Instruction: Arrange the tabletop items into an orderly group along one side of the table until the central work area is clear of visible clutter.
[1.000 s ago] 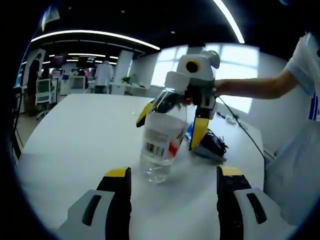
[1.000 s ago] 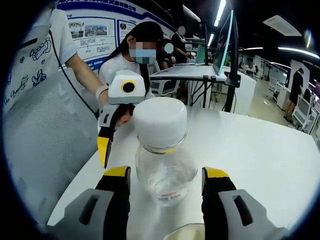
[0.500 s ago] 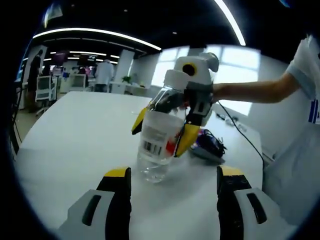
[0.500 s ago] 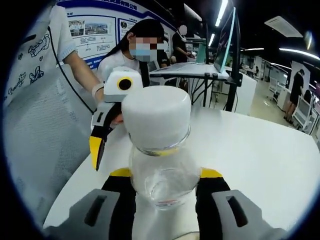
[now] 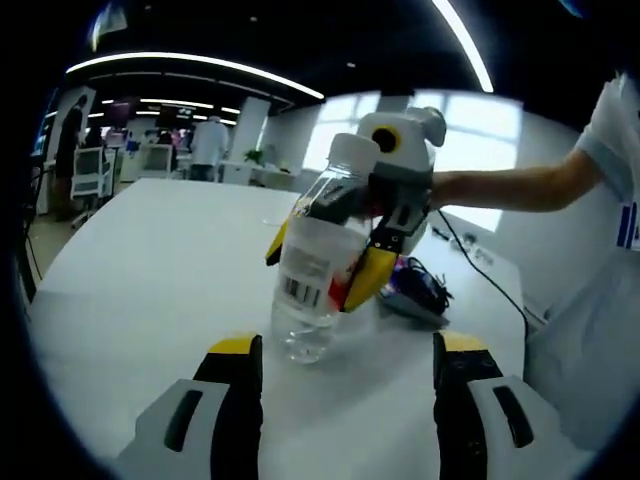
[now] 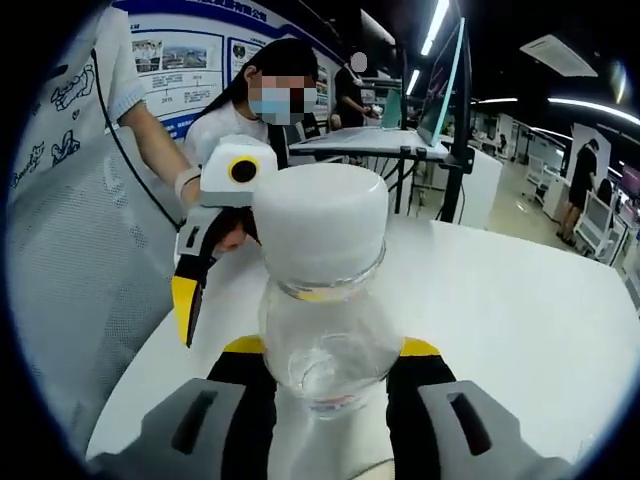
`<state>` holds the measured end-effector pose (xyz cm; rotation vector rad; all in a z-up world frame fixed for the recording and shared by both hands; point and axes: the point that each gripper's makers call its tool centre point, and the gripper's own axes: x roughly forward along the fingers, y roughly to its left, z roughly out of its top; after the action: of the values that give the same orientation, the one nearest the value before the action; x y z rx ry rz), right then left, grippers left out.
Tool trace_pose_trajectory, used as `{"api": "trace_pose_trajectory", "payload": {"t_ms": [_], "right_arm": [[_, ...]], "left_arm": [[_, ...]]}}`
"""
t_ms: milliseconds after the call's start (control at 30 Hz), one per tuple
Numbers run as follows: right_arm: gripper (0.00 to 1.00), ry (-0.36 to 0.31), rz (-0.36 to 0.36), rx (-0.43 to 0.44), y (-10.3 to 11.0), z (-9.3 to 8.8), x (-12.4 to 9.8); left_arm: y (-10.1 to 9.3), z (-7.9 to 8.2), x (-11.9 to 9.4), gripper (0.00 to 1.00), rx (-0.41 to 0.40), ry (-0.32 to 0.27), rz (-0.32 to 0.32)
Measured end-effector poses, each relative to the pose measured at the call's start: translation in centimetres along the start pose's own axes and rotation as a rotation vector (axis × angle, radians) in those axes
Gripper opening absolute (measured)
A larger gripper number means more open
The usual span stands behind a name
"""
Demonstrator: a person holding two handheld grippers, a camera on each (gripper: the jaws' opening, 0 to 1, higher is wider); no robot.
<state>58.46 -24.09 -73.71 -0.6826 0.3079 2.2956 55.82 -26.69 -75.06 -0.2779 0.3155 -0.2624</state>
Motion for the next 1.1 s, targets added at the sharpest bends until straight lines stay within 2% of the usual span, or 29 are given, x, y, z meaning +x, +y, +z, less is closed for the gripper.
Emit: {"api": "trace_pose_trajectory", "payload": {"t_ms": [433, 667, 967, 1100], "right_arm": [[0.38, -0.04, -0.122, 0.078, -0.4, 0.3, 0.1], [0.37, -0.052, -0.203, 0.12, -1.5, 0.3, 0.3], [0.37, -0.068, -0.346, 0.172, -3.2, 0.0, -0.6], [0.37, -0.075, -0.375, 0.183, -3.8, -0.2, -0.9]], "left_arm": [[-0.4, 0.0, 0.5, 0.66, -0.009, -0.003, -0.004], [-0.2, -0.2, 0.4, 0.66, -0.017, 0.0, -0.003], [0.3, -0.2, 0.3, 0.66, -0.027, -0.012, 0.003], [0.2, -0.1, 0.4, 0.66, -0.029, -0.013, 0.001]]}}
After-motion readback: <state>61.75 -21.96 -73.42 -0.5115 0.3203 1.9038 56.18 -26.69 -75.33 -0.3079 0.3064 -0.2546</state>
